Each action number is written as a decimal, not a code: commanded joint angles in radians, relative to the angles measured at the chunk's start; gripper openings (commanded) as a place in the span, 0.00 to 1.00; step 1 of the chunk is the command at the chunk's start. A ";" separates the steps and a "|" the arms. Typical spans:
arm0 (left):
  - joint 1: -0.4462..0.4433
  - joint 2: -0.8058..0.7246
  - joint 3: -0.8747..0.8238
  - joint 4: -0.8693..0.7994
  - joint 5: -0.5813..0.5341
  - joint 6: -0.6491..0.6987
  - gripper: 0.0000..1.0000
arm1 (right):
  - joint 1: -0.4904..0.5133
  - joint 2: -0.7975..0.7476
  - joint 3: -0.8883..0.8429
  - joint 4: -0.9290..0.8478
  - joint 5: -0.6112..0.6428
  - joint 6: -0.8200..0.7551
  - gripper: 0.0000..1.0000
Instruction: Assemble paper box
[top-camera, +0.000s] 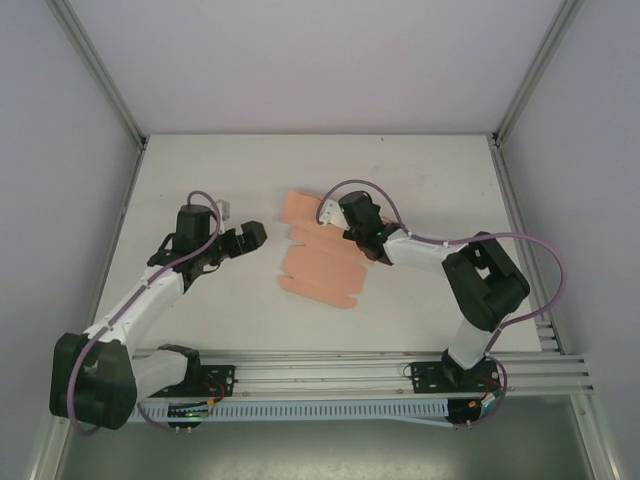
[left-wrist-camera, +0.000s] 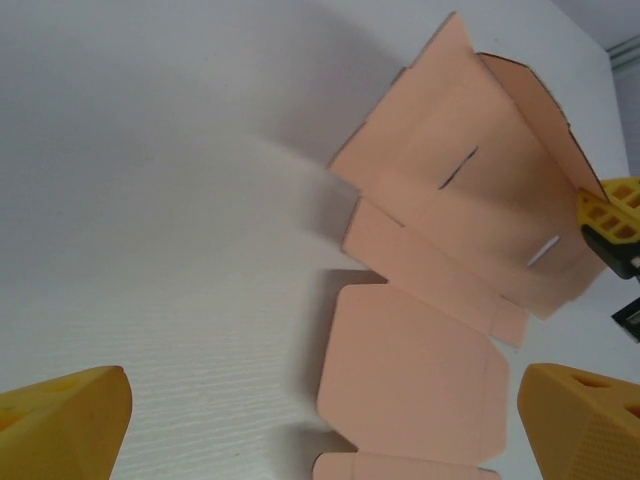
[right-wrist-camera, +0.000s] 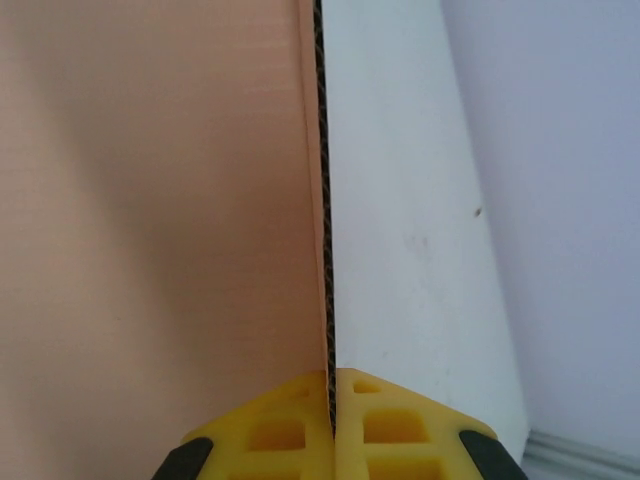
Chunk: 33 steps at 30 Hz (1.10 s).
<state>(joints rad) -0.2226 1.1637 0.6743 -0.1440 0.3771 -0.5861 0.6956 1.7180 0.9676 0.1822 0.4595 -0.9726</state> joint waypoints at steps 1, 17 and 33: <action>0.001 0.053 0.099 0.068 0.109 0.011 0.98 | 0.031 -0.002 -0.017 0.123 0.005 -0.082 0.00; 0.000 0.412 0.373 0.246 0.513 -0.084 0.99 | 0.145 -0.032 -0.092 0.209 0.033 -0.092 0.00; -0.043 0.468 0.278 0.298 0.456 -0.109 0.98 | 0.173 -0.018 -0.096 0.288 0.097 0.014 0.00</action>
<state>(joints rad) -0.2535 1.6226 0.9821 0.1215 0.8509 -0.6716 0.8532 1.7176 0.8852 0.3824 0.5312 -1.0203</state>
